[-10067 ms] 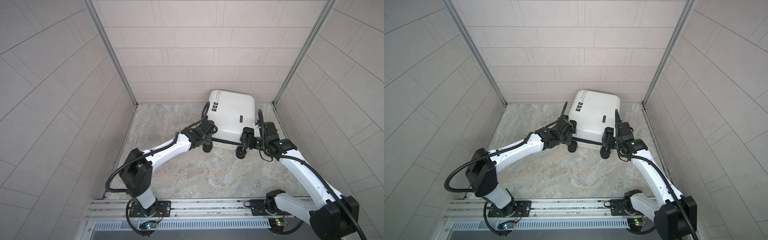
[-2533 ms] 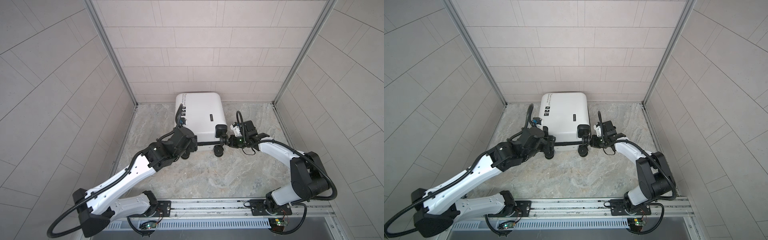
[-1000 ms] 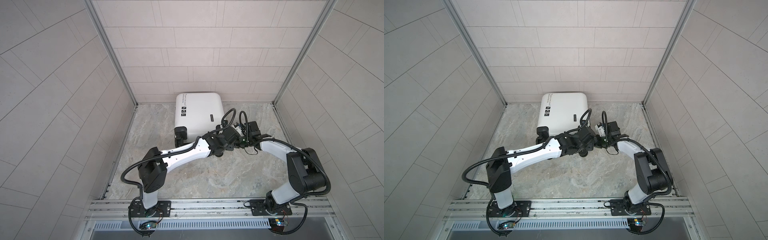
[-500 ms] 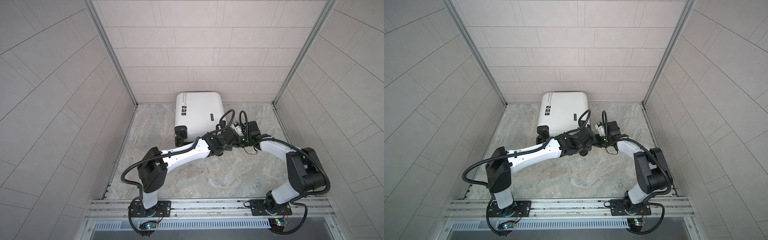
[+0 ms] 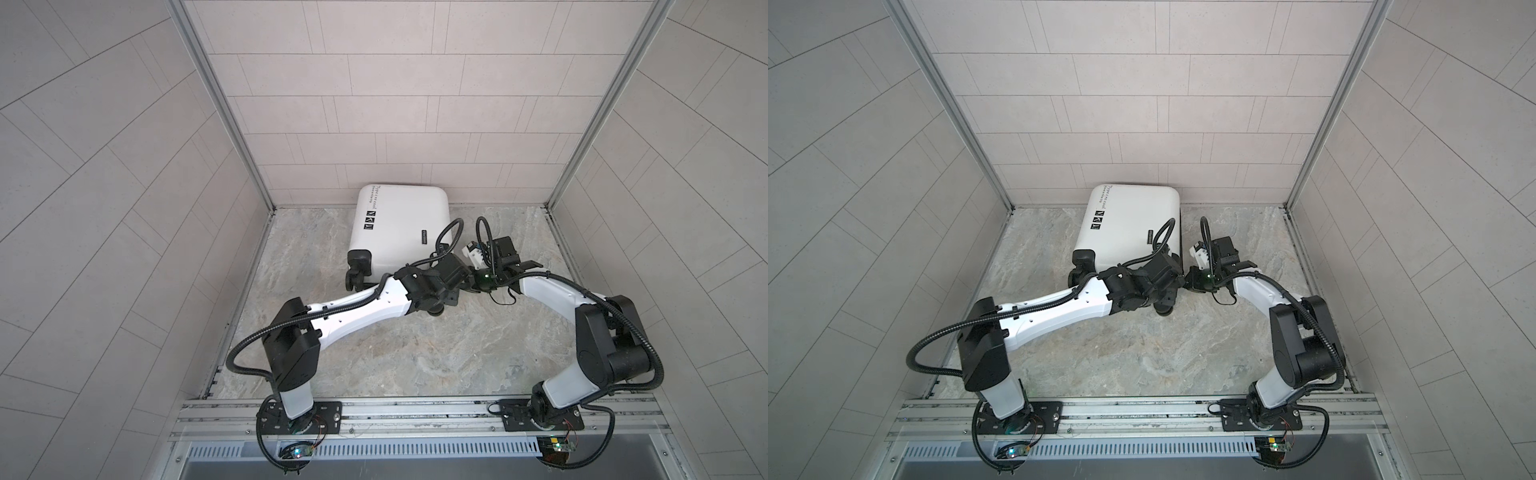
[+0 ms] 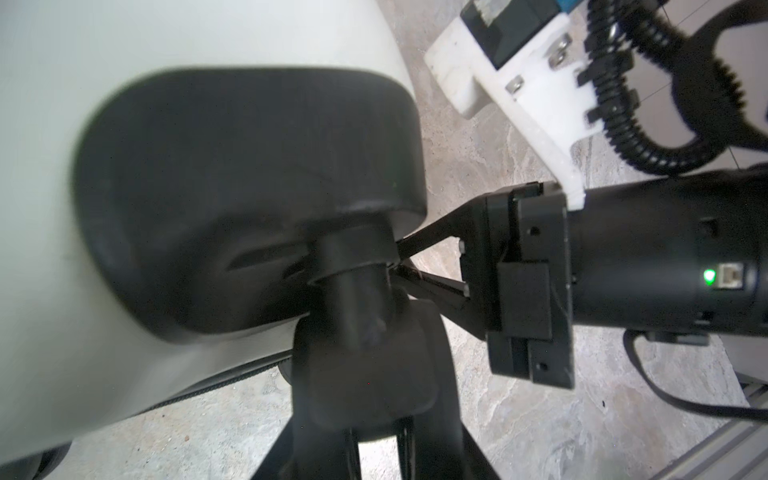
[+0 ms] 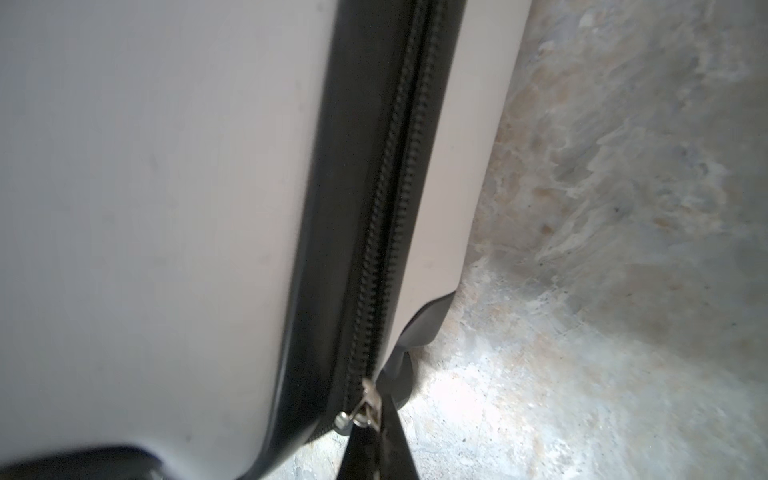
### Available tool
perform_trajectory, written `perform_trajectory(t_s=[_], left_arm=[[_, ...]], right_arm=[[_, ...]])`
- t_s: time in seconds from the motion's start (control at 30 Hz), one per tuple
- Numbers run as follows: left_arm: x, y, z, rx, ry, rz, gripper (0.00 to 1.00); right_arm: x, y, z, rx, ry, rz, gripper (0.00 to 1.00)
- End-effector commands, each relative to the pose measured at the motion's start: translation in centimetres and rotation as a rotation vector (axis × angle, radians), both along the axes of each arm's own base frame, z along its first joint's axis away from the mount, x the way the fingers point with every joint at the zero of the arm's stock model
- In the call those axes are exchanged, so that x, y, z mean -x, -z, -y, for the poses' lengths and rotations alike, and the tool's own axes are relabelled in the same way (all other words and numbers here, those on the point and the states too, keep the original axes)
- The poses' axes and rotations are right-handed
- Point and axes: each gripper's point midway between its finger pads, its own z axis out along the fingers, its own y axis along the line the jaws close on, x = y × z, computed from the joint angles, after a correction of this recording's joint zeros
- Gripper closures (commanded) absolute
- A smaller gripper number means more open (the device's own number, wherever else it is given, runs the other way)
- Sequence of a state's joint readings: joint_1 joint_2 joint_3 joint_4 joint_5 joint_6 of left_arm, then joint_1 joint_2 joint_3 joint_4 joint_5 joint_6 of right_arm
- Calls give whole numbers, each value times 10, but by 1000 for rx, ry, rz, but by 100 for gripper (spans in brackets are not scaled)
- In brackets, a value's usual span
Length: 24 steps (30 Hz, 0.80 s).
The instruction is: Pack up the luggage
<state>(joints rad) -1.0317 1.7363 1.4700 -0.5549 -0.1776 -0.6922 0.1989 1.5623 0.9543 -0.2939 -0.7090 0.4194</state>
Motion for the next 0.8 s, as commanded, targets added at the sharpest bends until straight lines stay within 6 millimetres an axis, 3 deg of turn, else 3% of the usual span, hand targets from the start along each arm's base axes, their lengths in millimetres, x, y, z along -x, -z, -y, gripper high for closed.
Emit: perform_trajectory(t_s=[0.0, 0.4, 0.77], left_arm=[[27, -19, -16, -22, 89, -18, 100], [47, -26, -32, 10, 123, -31, 100], [59, -31, -70, -19, 103, 1, 100]], right_arm=[[-24, 0, 34, 140, 123, 54, 100], [-37, -9, 34, 180, 152, 65, 100], [-60, -11, 43, 220, 220, 68, 100]])
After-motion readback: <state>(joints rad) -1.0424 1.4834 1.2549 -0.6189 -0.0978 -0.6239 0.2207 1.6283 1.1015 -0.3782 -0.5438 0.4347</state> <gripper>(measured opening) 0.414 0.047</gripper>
